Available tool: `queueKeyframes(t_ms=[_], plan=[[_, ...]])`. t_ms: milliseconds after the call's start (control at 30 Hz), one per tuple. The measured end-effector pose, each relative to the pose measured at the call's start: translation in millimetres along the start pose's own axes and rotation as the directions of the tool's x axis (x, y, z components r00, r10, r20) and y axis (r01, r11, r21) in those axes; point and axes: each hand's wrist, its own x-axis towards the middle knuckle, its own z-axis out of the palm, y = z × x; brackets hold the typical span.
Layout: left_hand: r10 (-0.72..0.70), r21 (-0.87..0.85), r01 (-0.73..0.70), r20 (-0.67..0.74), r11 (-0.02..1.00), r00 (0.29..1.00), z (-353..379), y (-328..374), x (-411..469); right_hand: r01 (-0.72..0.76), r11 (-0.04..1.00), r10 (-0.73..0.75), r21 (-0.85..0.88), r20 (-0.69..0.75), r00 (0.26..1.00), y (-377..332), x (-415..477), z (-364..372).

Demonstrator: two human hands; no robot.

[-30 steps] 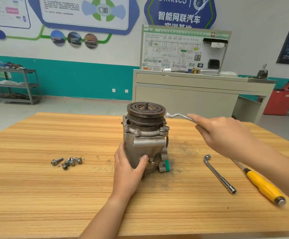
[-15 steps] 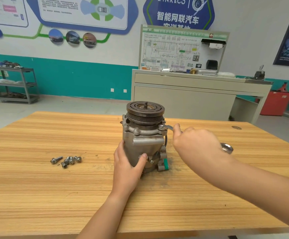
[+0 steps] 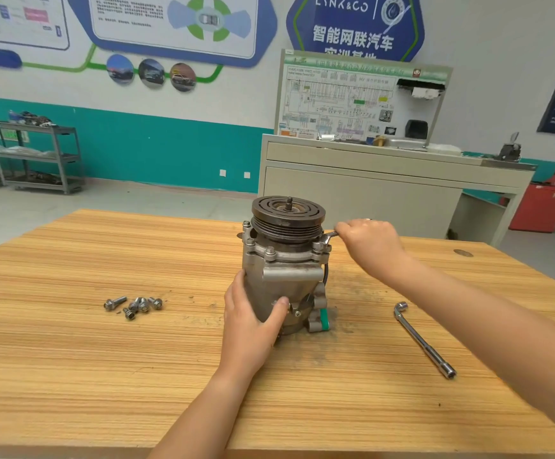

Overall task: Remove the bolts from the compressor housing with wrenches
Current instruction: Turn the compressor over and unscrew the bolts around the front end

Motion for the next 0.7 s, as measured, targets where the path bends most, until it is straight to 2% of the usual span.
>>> queueKeyframes(t_ms=[100, 167, 267, 333, 400, 533, 633, 700], plan=[[-0.004, -0.005, 0.004, 0.003, 1.000, 1.000, -1, 0, -1, -0.039, 0.994, 0.043, 0.100, -0.040, 0.998, -9, 11, 15], [-0.004, -0.006, 0.004, 0.010, 1.000, 1.000, -1, 0, -1, -0.111, 0.965, 0.130, 0.239, -0.069, 0.989, -5, 3, 16], [-0.005, -0.002, 0.005, 0.009, 1.000, 1.000, 0, 0, -1, -0.178, 0.820, 0.295, 0.544, -0.135, 0.946, 4, -26, 4], [-0.006, -0.002, 0.006, 0.002, 1.000, 1.000, 1, 0, 0, -0.140, 0.757, 0.316, 0.638, -0.170, 0.933, 7, -49, -9], [-0.009, -0.005, 0.009, 0.003, 1.000, 1.000, 0, 1, -1, -0.089, 0.821, 0.231, 0.564, -0.184, 0.956, 8, -69, -23], [-0.009, -0.006, 0.009, -0.001, 1.000, 1.000, 0, 2, -1, -0.091, 0.963, 0.086, 0.252, 0.033, 0.996, 2, -86, -39], [-0.010, -0.008, 0.010, 0.003, 1.000, 1.000, -1, 3, -2, -0.055, 0.996, 0.051, 0.069, 0.049, 0.997, -3, -83, -47], [-0.012, -0.008, 0.012, 0.005, 1.000, 1.000, 0, 2, -1, -0.076, 0.997, 0.074, 0.027, 0.062, 0.995, -5, -76, -53]])
